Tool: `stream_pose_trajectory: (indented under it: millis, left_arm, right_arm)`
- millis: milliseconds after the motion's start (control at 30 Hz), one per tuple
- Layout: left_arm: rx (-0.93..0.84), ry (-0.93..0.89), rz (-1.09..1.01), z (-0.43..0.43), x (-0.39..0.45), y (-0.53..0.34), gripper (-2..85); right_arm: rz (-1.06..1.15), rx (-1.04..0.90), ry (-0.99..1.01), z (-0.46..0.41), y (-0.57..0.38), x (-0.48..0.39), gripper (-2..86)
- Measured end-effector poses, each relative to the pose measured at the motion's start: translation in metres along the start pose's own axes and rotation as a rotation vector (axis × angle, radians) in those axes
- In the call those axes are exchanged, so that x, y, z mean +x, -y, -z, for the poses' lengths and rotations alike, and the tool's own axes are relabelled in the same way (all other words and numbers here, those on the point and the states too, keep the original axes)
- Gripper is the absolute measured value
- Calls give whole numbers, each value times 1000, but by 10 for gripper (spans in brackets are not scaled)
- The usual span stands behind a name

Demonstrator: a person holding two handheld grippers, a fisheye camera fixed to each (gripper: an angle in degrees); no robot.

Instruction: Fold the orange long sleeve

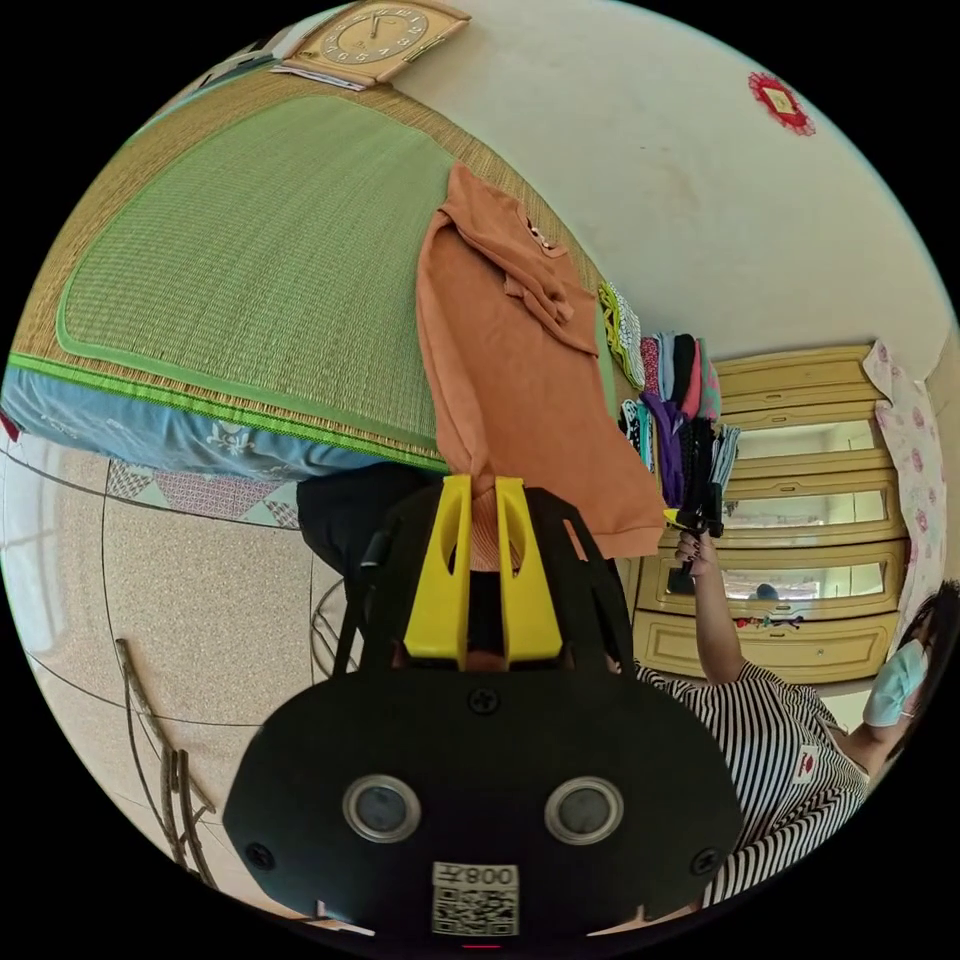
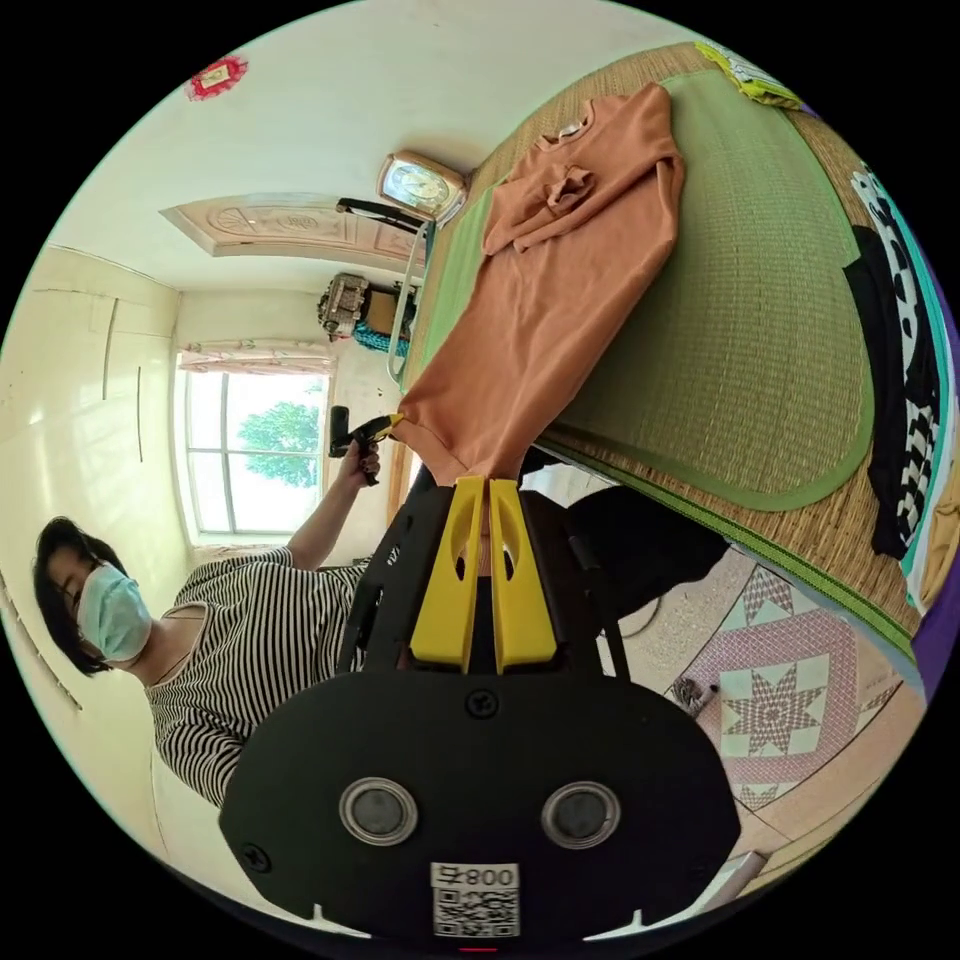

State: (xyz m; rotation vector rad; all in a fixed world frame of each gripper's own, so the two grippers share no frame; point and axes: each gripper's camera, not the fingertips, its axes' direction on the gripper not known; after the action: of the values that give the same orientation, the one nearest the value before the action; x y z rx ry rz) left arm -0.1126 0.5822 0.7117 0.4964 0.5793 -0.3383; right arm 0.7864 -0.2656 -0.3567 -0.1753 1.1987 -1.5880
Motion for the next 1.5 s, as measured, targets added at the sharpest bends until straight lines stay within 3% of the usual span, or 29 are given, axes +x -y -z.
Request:
stream_pose_trajectory:
  millis: [167,400,567,767,967,1500]
  left_arm:
    - [-3,-14,63,-12,-22,-10,37]
    - [4,-48,82,-19,-37,-13,64]
    - [44,-100,51,-14,-40,-16,90]
    - [-27,-80,73,-26,-48,-16,110]
    - [-48,-77,84,-33,-53,-12,89]
    - [36,-257,58,-18,-60,-14,58]
  right_arm:
    - [-124,-23,-58,-16,-12,31,14]
    - [-209,216,13,-17,-73,64,53]
    - [-228,310,66,-34,-112,68,105]
    - [-223,398,109,-52,-127,68,124]
    - [-224,339,48,-67,-119,68,108]
    - [-74,409,195,-41,-114,32,55]
